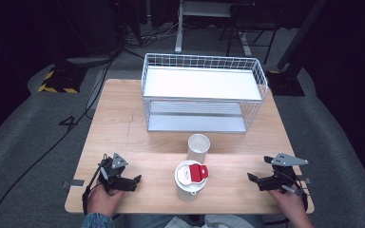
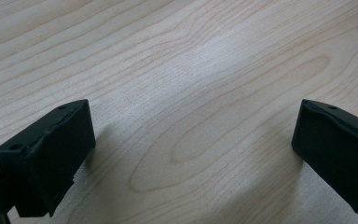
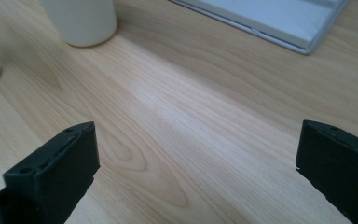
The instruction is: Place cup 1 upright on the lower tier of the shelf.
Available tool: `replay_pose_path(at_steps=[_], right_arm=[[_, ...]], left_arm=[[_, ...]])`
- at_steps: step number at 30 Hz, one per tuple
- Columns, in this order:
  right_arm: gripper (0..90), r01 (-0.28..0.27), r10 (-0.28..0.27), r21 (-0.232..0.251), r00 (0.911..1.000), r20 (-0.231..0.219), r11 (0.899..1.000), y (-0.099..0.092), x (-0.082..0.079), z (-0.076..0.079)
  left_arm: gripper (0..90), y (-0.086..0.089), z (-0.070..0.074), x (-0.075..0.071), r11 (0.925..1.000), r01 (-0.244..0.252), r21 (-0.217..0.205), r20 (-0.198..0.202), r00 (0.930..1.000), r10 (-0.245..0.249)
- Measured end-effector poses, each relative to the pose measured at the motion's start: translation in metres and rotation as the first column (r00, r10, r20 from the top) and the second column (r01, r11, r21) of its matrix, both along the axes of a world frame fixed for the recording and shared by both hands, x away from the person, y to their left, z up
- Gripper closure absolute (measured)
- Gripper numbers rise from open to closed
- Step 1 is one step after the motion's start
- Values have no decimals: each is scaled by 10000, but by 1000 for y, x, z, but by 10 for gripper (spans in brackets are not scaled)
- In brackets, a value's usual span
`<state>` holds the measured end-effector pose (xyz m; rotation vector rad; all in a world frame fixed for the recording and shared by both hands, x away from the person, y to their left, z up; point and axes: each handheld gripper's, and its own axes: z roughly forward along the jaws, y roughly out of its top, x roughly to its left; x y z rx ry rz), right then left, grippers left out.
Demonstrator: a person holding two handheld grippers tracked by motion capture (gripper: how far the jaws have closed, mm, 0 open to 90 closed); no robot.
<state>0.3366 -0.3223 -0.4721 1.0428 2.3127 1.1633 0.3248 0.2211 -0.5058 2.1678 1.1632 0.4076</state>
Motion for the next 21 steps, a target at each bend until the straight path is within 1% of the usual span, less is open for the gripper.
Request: replay_pose_path(at_steps=[1,2,3,4,5,6,7,8,11,13,17,19,21], right_arm=[[0,-159,158,25,9997,176,9999,5,-2,6],[0,-224,222,87,9994,259,9997,7,-2,10],[0,-307,300,225,9991,298,9993,9,-3,12],[0,-307,300,225,9991,298,9993,9,-3,12],[0,-552,531,560,9979,370,9969,14,-3,16],[0,-552,531,560,9979,370,9969,14,-3,16],[0,-785,753,620,9958,520,9950,20,-3,19],[0,-785,753,620,9958,520,9950,20,-3,19],[0,-1161,1106,731,9910,753,9905,32,-2,24],[0,-1217,1157,761,9901,790,9896,35,-2,26],[0,-1520,1430,908,9847,993,9842,47,1,31],[0,-1722,1626,925,9813,1029,9807,57,3,32],[0,-1788,1692,932,9803,1023,9795,60,4,33]], left_arm=[[0,0,0,0,10000,3,-3,1,10000,-3],[0,0,0,0,10000,4,11,-13,10000,-4],[0,0,0,0,10000,0,-8,2,10000,0],[0,0,0,0,10000,0,-8,2,10000,0],[0,0,0,0,10000,2,-1,-2,10000,-2],[0,0,0,0,10000,-3,6,-1,10000,3],[0,0,0,0,10000,10,25,17,10000,-10],[0,0,0,0,10000,-4,-13,2,10000,4],[0,0,0,0,10000,3,3,2,10000,-3],[0,0,0,0,10000,7,12,-12,10000,-7],[0,0,0,0,10000,1,2,-10,10000,-1],[0,0,0,0,10000,-4,-1,9,10000,4],[0,0,0,0,10000,6,2,-1,10000,-6]])
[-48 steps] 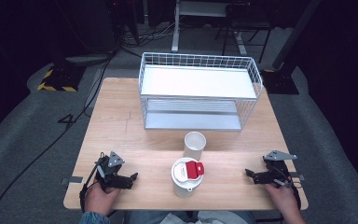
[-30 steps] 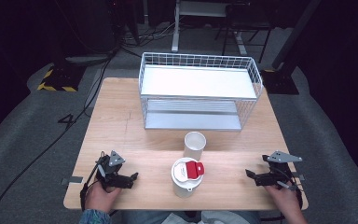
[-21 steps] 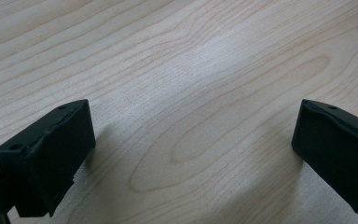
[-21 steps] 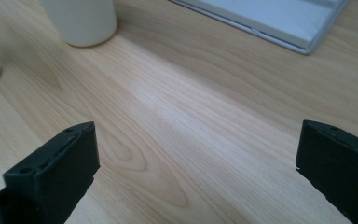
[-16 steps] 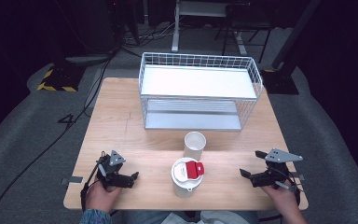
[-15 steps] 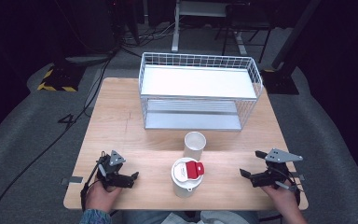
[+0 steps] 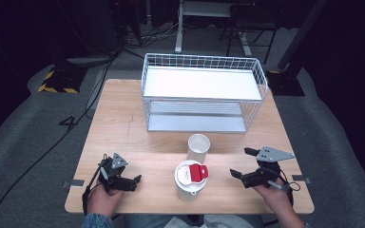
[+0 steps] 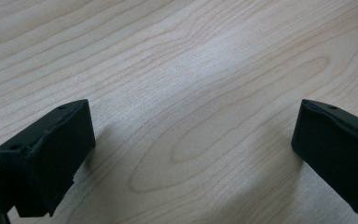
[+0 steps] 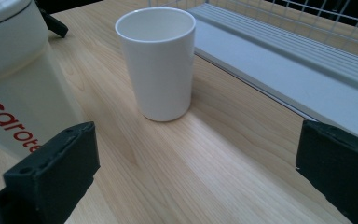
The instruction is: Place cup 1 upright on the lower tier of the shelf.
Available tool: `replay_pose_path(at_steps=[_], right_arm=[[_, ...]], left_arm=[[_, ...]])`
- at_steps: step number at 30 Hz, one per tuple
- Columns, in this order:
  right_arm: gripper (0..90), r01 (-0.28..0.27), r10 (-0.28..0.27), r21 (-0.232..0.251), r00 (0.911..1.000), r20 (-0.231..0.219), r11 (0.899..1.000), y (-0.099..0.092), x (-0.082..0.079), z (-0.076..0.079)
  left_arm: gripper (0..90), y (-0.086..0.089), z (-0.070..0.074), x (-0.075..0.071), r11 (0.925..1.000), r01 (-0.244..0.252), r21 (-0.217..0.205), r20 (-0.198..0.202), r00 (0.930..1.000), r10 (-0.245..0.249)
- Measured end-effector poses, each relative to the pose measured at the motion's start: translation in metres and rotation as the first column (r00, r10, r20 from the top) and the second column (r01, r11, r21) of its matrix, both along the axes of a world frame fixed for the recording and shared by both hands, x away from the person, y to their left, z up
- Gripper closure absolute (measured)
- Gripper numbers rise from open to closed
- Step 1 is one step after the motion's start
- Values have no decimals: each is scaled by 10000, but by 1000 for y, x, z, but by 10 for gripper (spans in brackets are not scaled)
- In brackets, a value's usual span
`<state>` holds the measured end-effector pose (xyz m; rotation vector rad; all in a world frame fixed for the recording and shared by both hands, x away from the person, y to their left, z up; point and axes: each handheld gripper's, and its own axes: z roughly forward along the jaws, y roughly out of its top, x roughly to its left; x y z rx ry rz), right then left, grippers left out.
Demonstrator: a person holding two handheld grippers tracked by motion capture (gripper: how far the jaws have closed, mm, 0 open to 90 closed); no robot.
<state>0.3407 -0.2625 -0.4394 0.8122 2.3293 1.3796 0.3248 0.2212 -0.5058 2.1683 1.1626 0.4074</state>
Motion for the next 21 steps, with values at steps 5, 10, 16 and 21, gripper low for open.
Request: replay_pose_path(at_steps=[5,10,16,21], right_arm=[[0,-320,320,144,9995,4,9994,16,5,0],[0,-632,633,218,9980,-34,9978,36,14,-4],[0,-731,733,270,9973,-87,9970,49,23,-6],[11,-844,847,169,9962,-194,9963,60,33,-10]], left_arm=[[0,0,0,0,10000,-1,19,-2,10000,1],[0,0,0,0,10000,-7,-12,8,10000,7],[0,0,0,0,10000,-10,-2,8,10000,10],[0,0,0,0,10000,-2,15,-2,10000,2]])
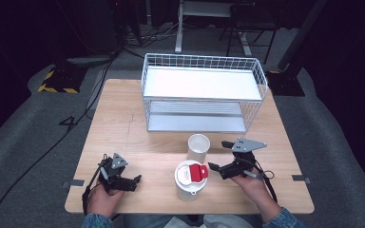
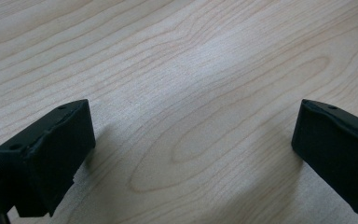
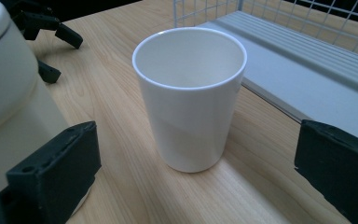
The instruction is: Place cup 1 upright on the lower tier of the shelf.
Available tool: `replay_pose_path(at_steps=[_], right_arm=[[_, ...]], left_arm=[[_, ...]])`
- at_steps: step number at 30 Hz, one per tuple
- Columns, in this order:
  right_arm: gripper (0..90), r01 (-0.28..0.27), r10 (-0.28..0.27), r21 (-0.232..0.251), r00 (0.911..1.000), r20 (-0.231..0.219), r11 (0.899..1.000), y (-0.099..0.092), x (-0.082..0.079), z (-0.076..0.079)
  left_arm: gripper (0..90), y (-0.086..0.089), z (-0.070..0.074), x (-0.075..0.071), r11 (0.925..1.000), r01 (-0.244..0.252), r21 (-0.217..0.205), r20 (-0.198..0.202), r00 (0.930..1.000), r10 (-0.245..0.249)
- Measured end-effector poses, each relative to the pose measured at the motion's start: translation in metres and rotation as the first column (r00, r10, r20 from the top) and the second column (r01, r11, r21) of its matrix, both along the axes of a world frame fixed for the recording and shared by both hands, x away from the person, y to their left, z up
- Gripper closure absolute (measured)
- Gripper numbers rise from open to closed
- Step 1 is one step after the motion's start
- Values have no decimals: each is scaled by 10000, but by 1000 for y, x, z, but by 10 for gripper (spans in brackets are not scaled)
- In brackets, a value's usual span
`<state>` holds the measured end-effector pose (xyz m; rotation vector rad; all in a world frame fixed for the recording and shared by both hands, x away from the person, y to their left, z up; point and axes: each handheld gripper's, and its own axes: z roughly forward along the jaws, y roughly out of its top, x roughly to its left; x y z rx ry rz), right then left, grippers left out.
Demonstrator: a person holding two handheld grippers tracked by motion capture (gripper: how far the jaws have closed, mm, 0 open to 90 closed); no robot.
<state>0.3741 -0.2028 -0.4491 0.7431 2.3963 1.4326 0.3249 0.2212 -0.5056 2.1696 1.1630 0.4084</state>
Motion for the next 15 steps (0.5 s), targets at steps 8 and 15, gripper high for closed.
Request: replay_pose_path(at_steps=[8,15], right_arm=[[30,-258,264,269,9994,-204,9993,15,15,-10],[39,-454,463,332,9986,-250,9984,27,22,-19]], left_arm=[[0,0,0,0,10000,5,7,-3,10000,-5],[0,0,0,0,10000,-3,-21,-9,10000,3]])
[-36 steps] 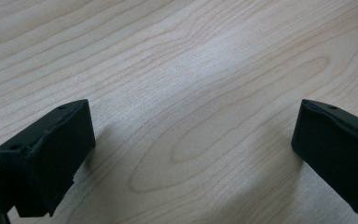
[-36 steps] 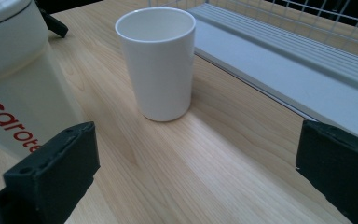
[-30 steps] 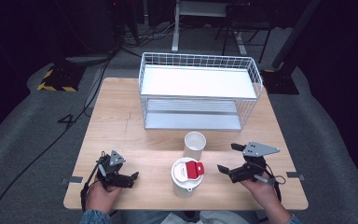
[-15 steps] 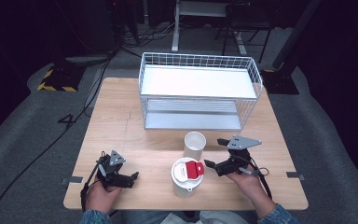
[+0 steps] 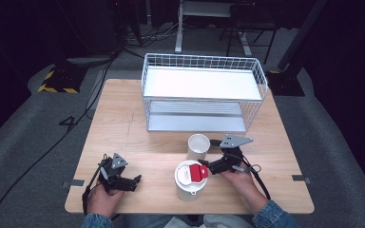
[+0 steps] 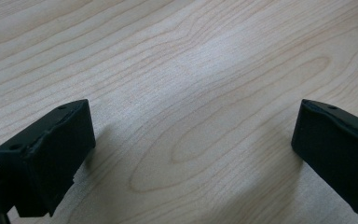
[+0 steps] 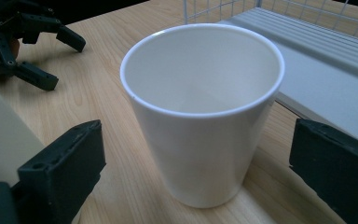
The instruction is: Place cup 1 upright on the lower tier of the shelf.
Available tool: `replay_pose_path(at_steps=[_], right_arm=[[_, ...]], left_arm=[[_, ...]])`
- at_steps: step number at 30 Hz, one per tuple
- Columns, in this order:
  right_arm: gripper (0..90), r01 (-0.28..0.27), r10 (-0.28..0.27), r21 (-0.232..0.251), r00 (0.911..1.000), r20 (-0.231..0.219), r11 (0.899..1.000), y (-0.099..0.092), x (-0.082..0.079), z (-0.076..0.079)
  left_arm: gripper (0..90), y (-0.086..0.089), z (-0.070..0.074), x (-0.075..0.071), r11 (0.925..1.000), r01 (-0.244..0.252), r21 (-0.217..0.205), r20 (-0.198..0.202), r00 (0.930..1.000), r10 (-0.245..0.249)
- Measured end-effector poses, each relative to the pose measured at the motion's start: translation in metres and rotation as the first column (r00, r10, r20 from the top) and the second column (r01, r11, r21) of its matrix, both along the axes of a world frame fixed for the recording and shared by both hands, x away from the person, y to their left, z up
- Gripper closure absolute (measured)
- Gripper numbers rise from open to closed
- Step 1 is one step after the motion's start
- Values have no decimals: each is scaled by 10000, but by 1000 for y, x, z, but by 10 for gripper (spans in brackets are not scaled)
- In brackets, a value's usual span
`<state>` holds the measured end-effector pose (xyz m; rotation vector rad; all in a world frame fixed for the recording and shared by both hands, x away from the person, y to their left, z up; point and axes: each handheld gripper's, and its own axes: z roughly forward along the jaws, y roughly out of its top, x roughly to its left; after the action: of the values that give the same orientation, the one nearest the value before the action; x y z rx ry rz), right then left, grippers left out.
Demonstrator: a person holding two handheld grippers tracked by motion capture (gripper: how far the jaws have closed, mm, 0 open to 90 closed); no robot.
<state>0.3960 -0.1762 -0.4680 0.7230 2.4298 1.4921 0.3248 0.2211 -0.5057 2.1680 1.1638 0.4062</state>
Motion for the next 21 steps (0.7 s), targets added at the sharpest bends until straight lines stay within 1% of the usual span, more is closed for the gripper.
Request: replay_pose_path(at_steps=[8,10,11,14,19,21], right_arm=[[96,-122,122,19,9998,-139,9999,11,7,-10],[121,-119,118,-57,9999,-114,9999,14,8,-12],[123,-79,77,-187,9999,-108,9998,16,9,-15],[135,-60,58,-175,9999,-136,9998,18,10,-17],[167,-21,23,-292,10000,55,9996,21,11,-19],[218,-87,90,-315,9999,88,9995,21,10,-19]], left_arm=[[0,0,0,0,10000,14,-10,0,10000,-14],[1,0,0,0,10000,-25,-26,35,10000,25],[2,0,0,0,10000,-27,-29,36,10000,27],[2,0,0,0,10000,-29,-30,34,10000,29],[2,0,0,0,10000,-24,-27,34,10000,24],[2,0,0,0,10000,-26,-28,34,10000,26]])
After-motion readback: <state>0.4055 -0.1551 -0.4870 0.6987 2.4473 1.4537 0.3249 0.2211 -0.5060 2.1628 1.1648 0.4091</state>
